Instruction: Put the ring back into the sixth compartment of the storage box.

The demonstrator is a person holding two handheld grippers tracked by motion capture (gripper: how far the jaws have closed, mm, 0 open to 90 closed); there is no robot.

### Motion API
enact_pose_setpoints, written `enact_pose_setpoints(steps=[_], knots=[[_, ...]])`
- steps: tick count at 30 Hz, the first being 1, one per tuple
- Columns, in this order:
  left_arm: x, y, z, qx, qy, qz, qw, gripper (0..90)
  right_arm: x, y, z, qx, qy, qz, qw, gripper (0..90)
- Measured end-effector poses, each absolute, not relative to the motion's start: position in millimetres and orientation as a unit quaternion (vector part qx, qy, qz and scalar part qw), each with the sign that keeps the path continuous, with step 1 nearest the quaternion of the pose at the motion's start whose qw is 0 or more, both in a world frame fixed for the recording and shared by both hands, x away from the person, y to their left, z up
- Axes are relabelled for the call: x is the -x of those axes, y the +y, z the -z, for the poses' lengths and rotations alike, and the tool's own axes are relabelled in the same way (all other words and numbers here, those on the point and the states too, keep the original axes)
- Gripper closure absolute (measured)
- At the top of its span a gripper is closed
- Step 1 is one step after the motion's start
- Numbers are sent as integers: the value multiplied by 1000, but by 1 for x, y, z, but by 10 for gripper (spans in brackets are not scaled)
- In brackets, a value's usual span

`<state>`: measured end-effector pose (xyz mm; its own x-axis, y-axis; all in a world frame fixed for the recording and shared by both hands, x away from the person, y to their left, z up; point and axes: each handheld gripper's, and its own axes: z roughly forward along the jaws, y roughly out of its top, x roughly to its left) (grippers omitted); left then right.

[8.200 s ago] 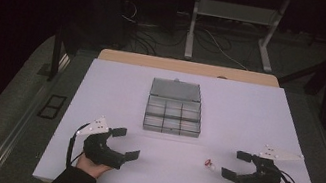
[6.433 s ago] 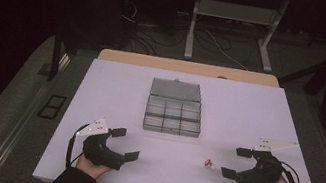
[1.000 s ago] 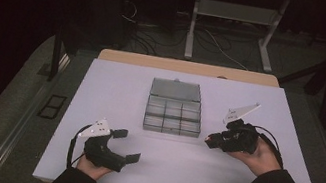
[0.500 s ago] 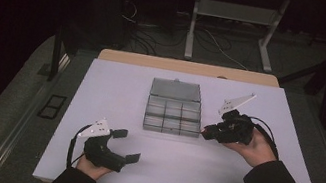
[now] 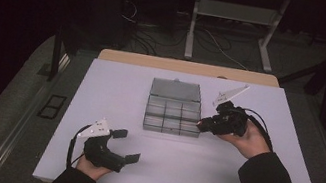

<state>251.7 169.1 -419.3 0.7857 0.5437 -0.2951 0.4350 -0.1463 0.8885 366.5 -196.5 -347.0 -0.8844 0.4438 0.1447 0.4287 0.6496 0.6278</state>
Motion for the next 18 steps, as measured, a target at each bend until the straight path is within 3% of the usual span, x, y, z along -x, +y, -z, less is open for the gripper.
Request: enact_pose_setpoints(steps=[18], knots=[[-252,171,419,-754,324,-44,570,0,-397,-182,348,-267,901,-342,19,708]])
